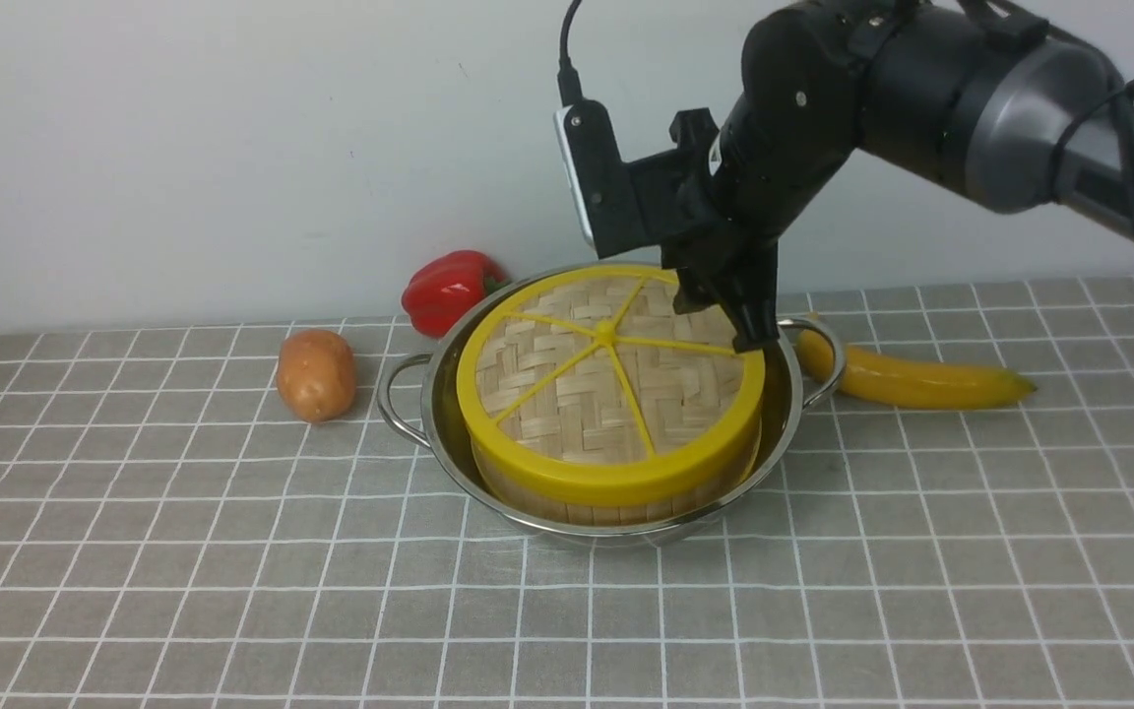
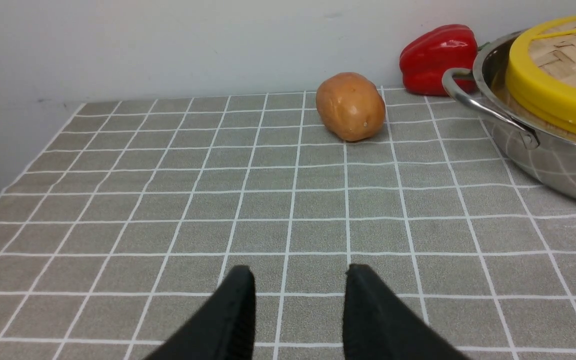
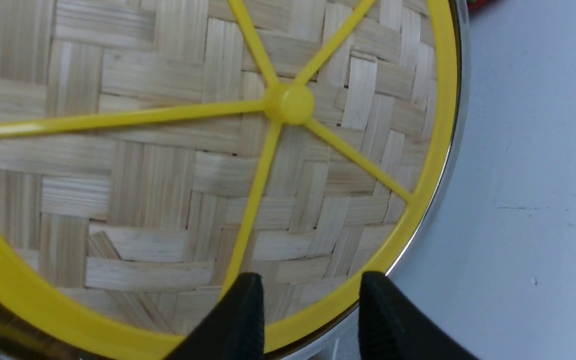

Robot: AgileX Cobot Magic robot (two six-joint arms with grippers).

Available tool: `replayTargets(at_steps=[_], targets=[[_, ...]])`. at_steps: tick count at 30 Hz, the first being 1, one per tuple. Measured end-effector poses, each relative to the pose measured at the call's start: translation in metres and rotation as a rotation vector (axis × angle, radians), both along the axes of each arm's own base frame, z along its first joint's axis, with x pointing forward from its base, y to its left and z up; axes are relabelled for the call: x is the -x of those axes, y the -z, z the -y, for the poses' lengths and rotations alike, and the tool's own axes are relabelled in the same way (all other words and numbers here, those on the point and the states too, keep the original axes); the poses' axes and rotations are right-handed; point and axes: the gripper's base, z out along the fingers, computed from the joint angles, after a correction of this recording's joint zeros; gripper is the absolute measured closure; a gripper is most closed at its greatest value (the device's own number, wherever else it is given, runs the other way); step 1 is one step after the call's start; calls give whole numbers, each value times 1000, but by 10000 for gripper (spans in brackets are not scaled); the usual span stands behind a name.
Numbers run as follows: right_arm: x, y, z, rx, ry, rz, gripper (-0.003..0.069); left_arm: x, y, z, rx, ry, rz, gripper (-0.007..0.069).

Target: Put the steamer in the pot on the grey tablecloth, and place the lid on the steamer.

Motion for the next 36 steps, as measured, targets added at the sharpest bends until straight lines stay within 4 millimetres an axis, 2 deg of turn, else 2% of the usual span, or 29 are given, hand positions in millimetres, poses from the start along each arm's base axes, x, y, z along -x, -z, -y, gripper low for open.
replayTargets(at_steps=[3, 10, 13, 20, 25, 33, 36], targets=[[2, 1, 0, 8, -2, -13, 348, 0, 0, 0, 0, 0, 0, 382], [14, 1, -19, 18, -46, -20, 156, 0, 0, 0, 0, 0, 0, 382], [15, 1, -20, 23, -51, -13, 120, 0, 0, 0, 0, 0, 0, 382], [17, -7, -17, 30, -42, 2, 127, 0, 0, 0, 0, 0, 0, 382], [20, -18, -12, 40, -39, 23, 161, 0, 0, 0, 0, 0, 0, 382], [22, -20, -12, 5, 15, 4, 173, 0, 0, 0, 0, 0, 0, 382], [25, -29, -9, -13, 33, 10, 173, 0, 0, 0, 0, 0, 0, 382]])
